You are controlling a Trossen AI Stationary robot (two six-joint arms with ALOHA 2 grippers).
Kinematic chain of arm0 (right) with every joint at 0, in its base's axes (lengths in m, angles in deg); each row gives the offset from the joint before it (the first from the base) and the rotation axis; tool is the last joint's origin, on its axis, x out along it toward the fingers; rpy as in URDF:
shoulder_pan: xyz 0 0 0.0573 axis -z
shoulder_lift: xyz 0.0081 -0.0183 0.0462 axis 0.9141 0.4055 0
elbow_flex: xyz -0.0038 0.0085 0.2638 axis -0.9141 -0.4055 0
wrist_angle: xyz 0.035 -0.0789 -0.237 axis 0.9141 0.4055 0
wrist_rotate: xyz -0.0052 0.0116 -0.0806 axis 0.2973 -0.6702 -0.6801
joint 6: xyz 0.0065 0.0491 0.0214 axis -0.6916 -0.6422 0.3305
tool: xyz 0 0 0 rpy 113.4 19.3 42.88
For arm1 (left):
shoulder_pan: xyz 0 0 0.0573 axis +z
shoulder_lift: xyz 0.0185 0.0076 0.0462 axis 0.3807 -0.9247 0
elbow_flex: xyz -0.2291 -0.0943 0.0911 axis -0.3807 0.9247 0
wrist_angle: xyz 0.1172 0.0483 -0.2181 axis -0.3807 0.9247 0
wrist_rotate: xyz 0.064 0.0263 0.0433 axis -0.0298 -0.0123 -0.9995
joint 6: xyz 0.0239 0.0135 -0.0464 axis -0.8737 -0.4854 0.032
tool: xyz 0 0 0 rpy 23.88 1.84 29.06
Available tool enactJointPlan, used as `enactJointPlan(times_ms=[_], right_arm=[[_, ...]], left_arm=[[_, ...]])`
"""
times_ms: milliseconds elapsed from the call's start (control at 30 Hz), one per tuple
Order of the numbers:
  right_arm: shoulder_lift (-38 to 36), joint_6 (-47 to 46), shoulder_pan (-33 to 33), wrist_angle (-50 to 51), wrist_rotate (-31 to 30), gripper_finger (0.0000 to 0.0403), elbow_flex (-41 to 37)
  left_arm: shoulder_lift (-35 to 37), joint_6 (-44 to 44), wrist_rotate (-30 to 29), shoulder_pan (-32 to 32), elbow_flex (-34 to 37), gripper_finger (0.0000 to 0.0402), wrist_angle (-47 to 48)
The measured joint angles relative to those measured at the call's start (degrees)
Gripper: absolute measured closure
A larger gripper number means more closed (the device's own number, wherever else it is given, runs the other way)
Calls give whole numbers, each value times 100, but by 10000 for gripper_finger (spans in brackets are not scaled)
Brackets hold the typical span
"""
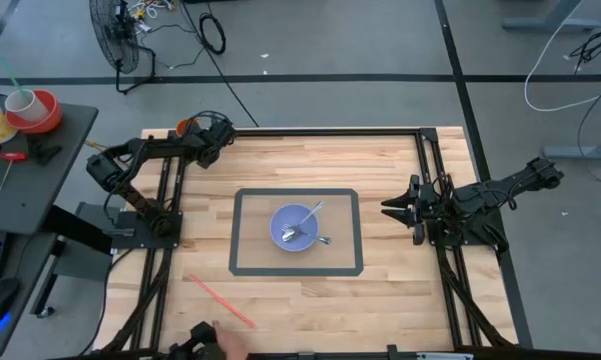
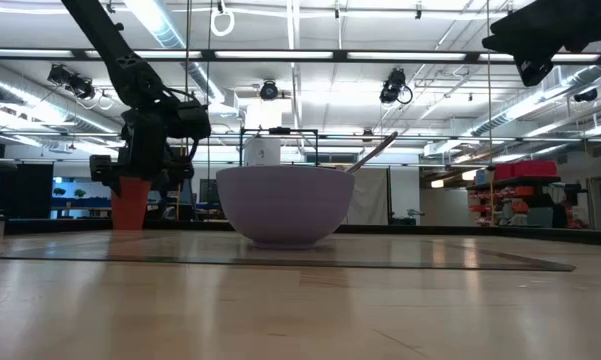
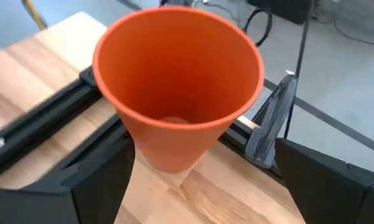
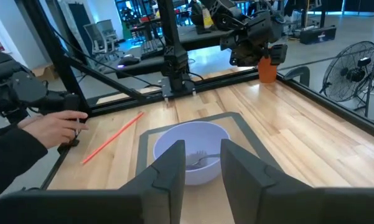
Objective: Pick & Place Utensil
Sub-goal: Put the orange cup on the mat to the top right of the purple bowl
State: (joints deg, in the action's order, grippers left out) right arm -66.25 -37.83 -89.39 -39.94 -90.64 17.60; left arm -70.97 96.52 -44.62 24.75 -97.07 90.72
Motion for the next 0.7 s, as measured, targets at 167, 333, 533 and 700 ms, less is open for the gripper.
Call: enactJointPlan(times_ms=[167, 333, 533, 700], right_arm=[[0, 0, 1, 1, -4, 298, 0], [0, 0, 0, 0, -4, 298, 0], [0, 0, 0, 0, -2, 298, 0], [0, 0, 0, 0, -2, 298, 0]], left_arm=[[-414, 500, 146, 53, -452, 12, 811], [-706, 1299, 135, 92, -849, 12, 1330], [-737, 1406, 100, 322, -1079, 11, 1656], [-737, 1400, 169, 554, -1095, 7, 1705]])
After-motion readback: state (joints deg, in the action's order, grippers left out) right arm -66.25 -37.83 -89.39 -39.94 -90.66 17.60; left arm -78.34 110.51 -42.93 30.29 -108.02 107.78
